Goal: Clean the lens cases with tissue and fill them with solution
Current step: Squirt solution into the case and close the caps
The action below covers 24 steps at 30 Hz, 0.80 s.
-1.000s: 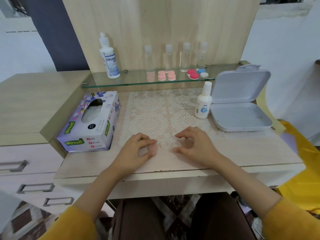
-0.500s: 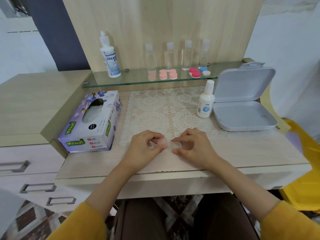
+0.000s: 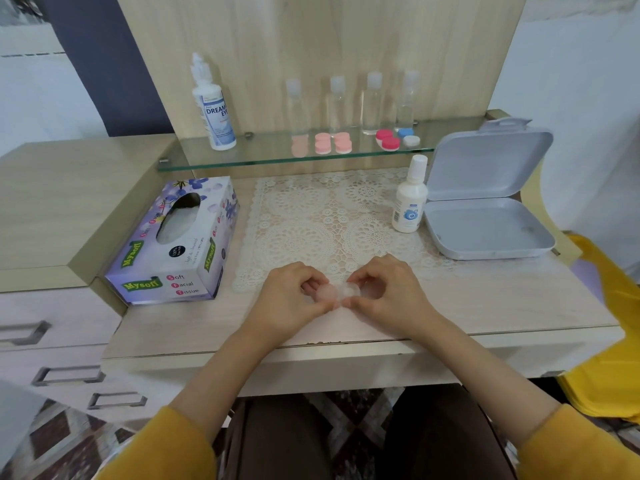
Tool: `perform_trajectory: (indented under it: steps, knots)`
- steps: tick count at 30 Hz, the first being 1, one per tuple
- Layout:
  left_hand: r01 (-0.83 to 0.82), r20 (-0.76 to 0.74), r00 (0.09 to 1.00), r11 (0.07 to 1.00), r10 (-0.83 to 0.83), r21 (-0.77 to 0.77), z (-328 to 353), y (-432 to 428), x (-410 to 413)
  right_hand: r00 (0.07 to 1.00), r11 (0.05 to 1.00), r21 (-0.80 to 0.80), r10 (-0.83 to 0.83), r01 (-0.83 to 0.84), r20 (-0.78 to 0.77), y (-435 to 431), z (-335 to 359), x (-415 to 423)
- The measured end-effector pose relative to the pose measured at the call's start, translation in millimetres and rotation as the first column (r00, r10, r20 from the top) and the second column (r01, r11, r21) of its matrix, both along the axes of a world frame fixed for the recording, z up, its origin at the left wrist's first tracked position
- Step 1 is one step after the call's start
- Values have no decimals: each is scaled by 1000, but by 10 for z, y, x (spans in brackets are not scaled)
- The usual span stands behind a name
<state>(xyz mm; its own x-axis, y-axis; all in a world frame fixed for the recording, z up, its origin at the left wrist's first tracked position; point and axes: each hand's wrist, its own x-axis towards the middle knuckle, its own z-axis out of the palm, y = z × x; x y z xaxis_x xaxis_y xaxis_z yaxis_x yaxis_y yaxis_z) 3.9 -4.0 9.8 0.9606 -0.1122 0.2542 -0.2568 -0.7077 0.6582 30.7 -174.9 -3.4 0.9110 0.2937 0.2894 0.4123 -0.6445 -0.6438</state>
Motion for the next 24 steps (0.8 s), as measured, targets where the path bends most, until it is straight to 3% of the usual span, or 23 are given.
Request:
perform_trajectory:
  steps: [6,15,24]
  knots:
    - [-37,-79,996,999,35,-28,52,-22,19,1000,1000,12,0,0,-2,-3,-5,-10]
    - [79,-182,980,997,-78,-3,89,29,17,1000,1000,23,-4,4,0,-6,-8,-11]
    - [-93,-135,987,993,83,-67,92,-84,-15,1000,1000,12,-7,7,-10,4,16,-27]
